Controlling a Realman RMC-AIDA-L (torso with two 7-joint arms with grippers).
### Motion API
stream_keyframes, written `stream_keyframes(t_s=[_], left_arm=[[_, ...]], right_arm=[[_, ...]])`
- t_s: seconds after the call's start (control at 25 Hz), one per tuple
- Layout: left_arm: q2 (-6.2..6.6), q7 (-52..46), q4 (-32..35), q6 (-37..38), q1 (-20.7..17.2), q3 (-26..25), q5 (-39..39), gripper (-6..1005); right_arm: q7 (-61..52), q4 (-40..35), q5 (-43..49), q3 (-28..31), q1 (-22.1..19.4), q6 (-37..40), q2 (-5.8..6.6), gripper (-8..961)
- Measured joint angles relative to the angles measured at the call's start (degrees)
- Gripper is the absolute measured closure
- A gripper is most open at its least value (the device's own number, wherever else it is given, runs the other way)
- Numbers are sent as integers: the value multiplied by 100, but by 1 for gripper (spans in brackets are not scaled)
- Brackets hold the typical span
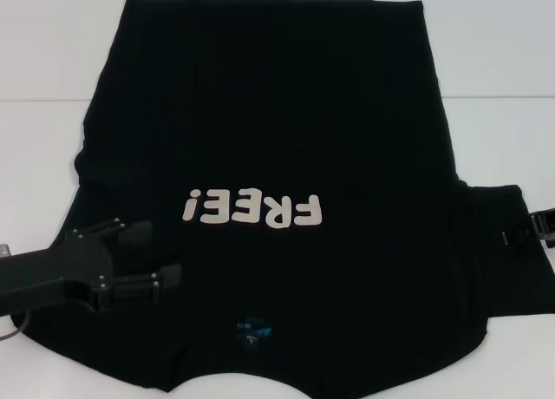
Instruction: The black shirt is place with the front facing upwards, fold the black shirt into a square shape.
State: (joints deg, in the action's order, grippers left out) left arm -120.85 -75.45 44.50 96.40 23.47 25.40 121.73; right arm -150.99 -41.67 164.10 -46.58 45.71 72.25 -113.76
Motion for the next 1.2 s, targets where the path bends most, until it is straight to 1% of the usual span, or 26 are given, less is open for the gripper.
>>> stream_keyframes(t_s=[1.2], left_arm=[[1, 8, -12, -8, -17, -3, 9, 118]], right_arm=[[0, 99, -29, -8, 34, -7, -35, 99]])
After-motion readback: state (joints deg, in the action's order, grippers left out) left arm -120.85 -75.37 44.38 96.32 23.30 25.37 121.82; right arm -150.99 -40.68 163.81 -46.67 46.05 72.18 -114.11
